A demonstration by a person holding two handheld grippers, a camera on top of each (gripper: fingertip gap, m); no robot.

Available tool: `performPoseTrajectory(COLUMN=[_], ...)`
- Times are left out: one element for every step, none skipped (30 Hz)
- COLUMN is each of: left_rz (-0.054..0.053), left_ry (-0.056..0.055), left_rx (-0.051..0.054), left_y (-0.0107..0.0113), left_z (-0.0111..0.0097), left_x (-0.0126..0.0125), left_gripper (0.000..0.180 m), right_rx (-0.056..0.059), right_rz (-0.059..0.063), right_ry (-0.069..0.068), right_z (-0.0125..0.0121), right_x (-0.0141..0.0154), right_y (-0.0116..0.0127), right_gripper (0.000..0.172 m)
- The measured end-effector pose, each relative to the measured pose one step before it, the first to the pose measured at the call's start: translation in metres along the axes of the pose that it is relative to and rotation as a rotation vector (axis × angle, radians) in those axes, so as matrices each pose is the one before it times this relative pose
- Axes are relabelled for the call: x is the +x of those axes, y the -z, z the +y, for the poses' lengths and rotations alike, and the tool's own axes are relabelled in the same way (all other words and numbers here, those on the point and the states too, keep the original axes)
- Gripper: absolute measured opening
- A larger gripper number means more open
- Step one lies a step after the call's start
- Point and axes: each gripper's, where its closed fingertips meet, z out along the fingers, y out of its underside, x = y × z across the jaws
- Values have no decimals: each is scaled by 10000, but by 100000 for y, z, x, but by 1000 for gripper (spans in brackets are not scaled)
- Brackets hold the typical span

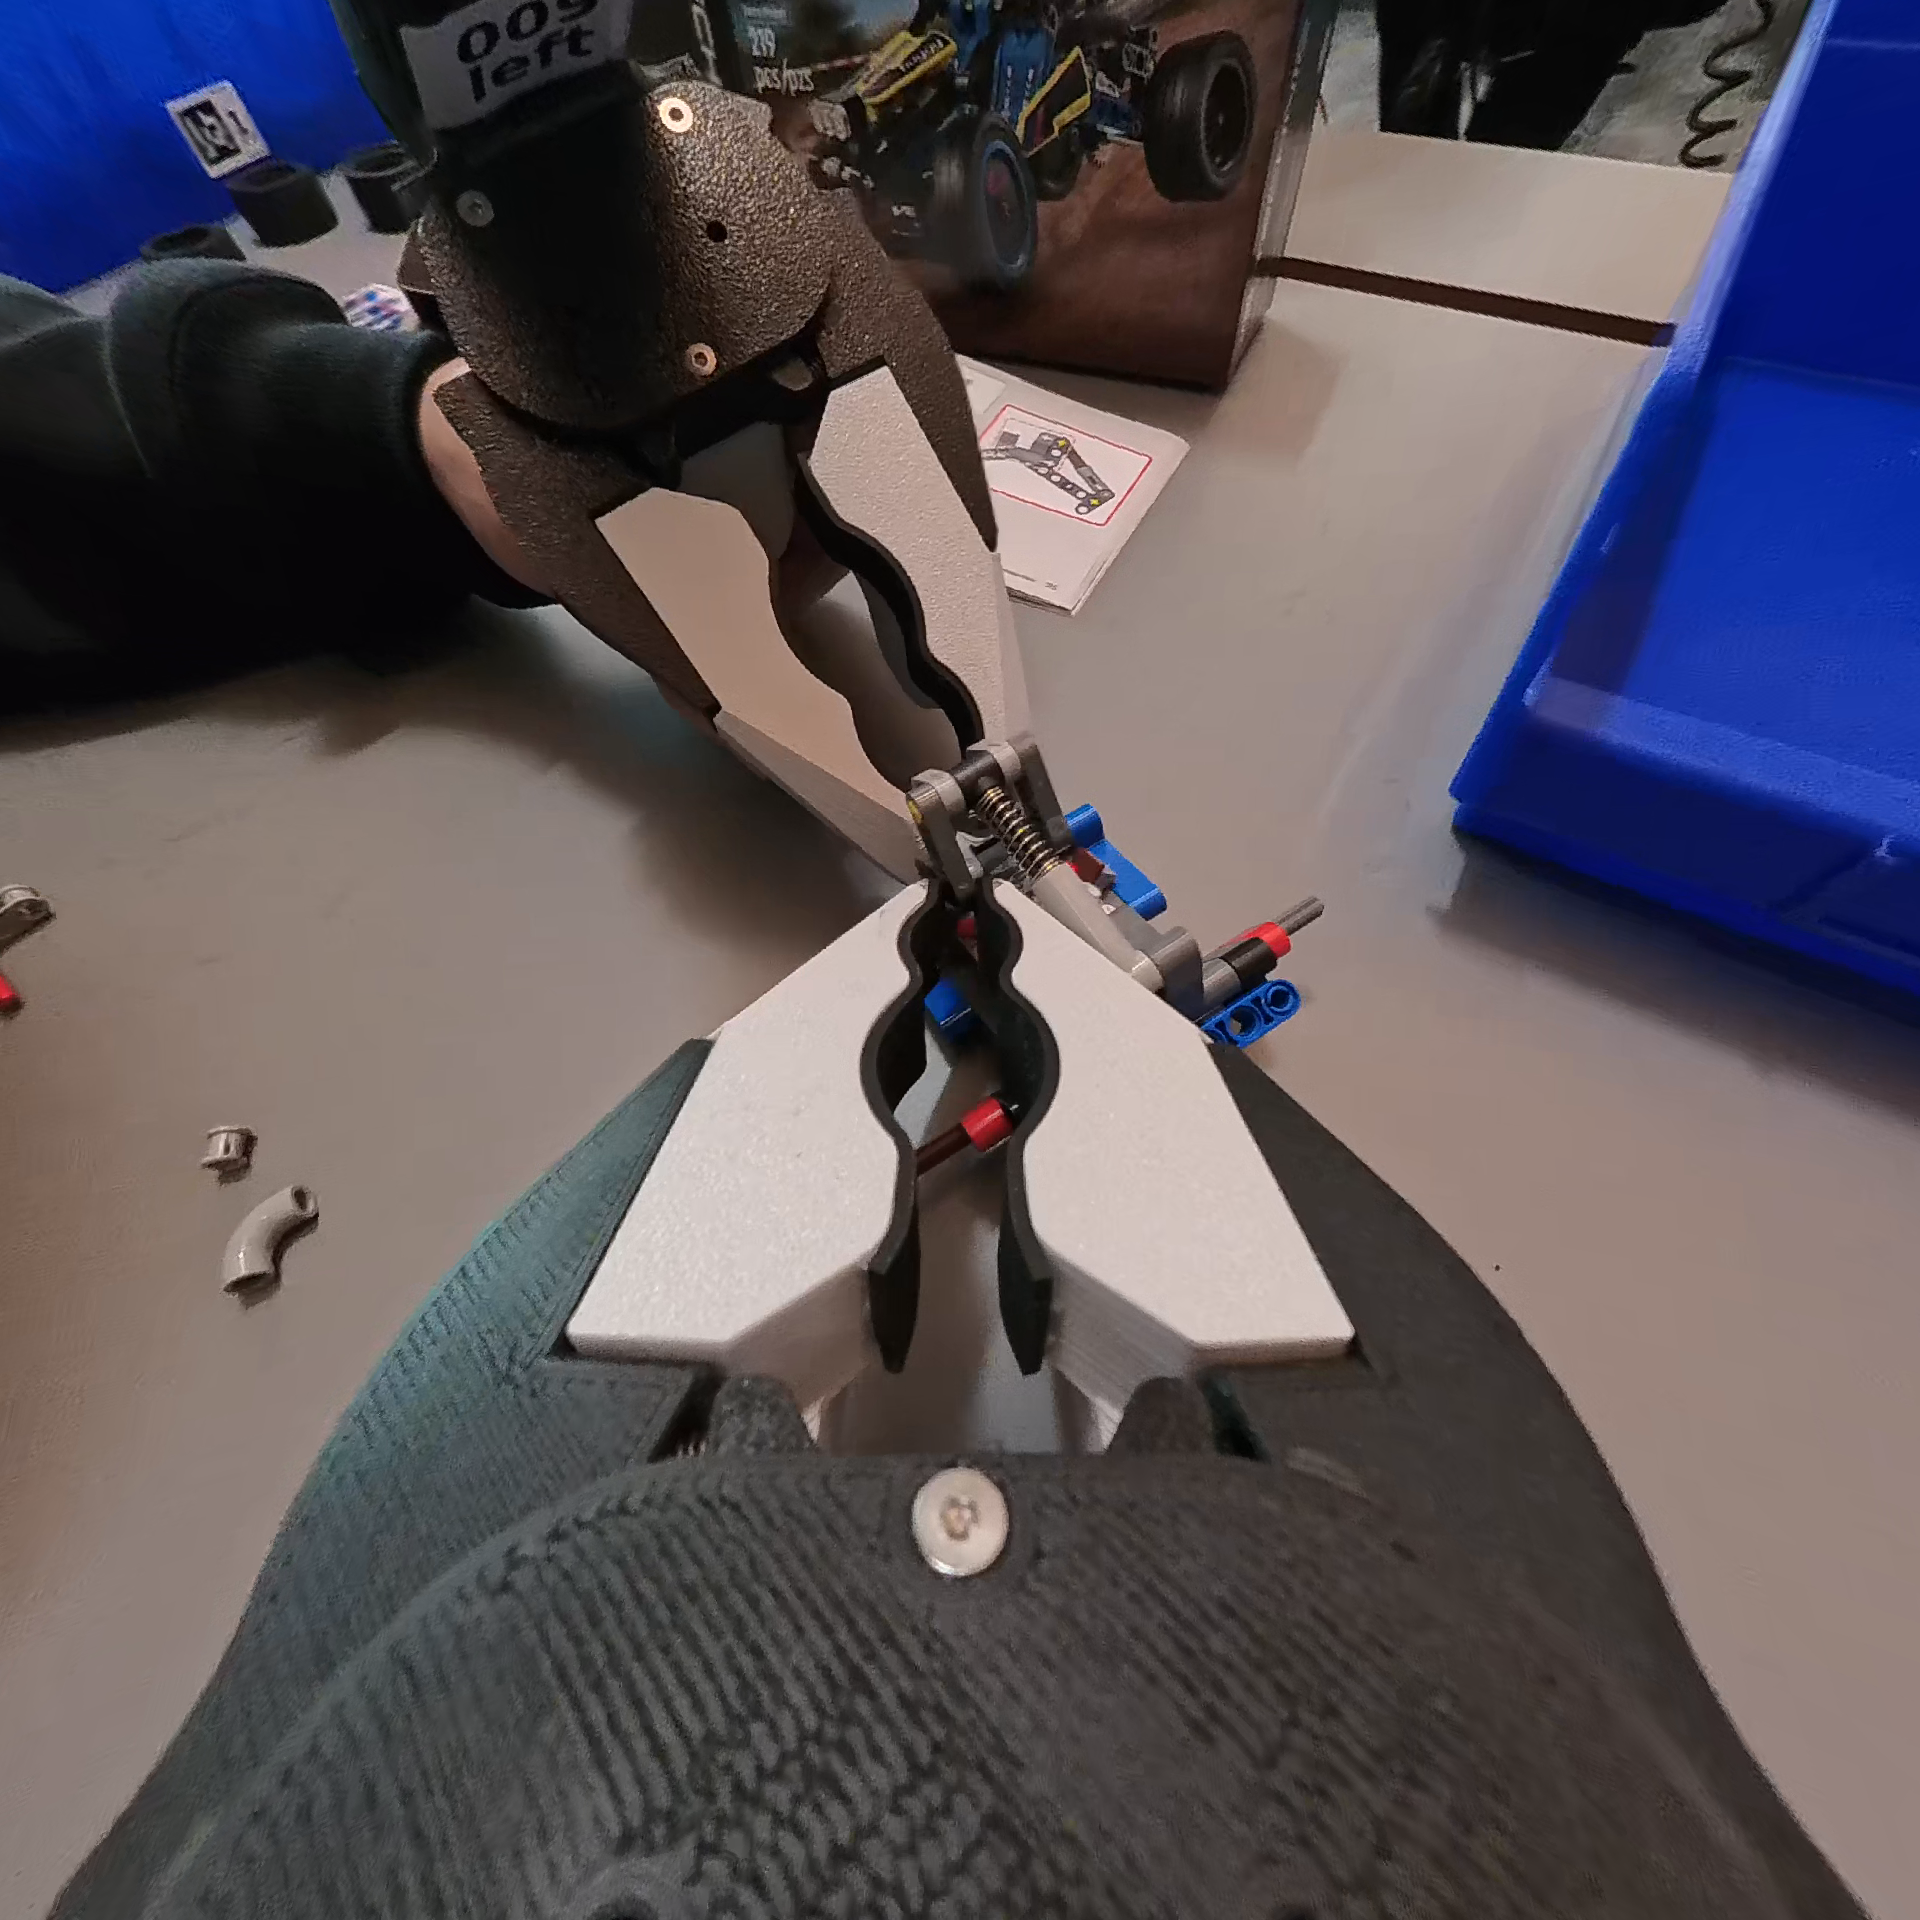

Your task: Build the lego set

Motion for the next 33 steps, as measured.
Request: performPoseTrajectory(left_rz=[-1,-4,-5,2,6,4,-4,-13,-15,-12,-16,-15,0,4,5,4,0,-2,-7,-26,-44,15,66,74,77,42,-42,-79,-76,-58,-14,7,-94], left_ry=[-4,-5,-3,8,14,10,6,-4,-10,-6,1,6,3,-1,-2,-2,-2,-9,-8,-5,6,6,20,48,61,54,57,68,21,-83,-176,-206,-193], left_rx=[9,4,0,-2,-1,-1,-1,0,0,0,4,9,-9,-6,-5,-2,0,7,8,16,26,40,40,35,49,45,76,151,205,217,174,144,163], left_y=[8,-3,0,1,-7,1,1,0,0,0,5,8,7,-10,4,10,0,9,3,25,35,44,67,58,69,77,114,158,183,154,104,48,10], left_z=[-14,-7,0,3,-2,4,3,-2,-3,-2,0,-14,13,11,6,9,-1,-15,-6,-23,-24,-53,-48,-31,-58,-28,-70,-174,-268,-292,-239,-218,-271], left_x=[-4,2,-9,-1,-2,-7,-11,-11,-8,-11,-21,-27,3,4,15,5,-1,11,-4,-29,-56,5,67,40,23,-7,-131,-183,-154,-72,54,110,15], left_gripper=[12,12,12,12,12,12,12,12,12,12,12,12,12,13,12,12,12,12,12,12,12,12,12,12,12,13,13,14,14,13,13,13,12], right_rx=[-12,5,23,17,4,-11,-14,-14,6,28,32,9,18,-1,11,41,73,103,109,120,124,113,77,35,7,-24,-45,-40,-29,-11,11,21,8], right_rz=[-101,-89,-71,-10,64,120,131,103,71,39,35,75,53,54,35,-25,-73,-68,-73,-34,34,66,-1,-36,22,44,-6,-8,25,10,-41,-13,-9], right_ry=[16,-4,-67,-32,38,88,96,48,-41,-151,-212,-167,-34,74,53,2,-58,-102,-101,-69,-64,-70,-57,-57,-64,-64,-44,-32,-27,-22,-14,-21,-16], right_z=[48,12,-34,-16,-1,12,17,18,-12,-36,-47,-11,-32,3,-8,-52,-84,-131,-124,-142,-151,-137,-81,-48,-9,25,64,38,36,16,-20,-23,-19], right_x=[-15,9,12,24,39,53,62,33,36,25,41,90,8,-22,-1,-39,-24,19,18,35,111,148,62,19,92,118,39,20,62,28,-35,8,2], right_y=[63,54,31,16,-8,-6,-20,-31,-14,-6,-8,-31,-12,0,15,48,73,106,120,125,143,127,94,41,8,-21,-43,-47,-23,-7,19,15,14], right_gripper=[3,2,2,2,2,2,2,2,2,2,2,2,3,2,2,2,2,2,2,2,2,2,2,2,2,2,2,2,2,2,2,2,2])
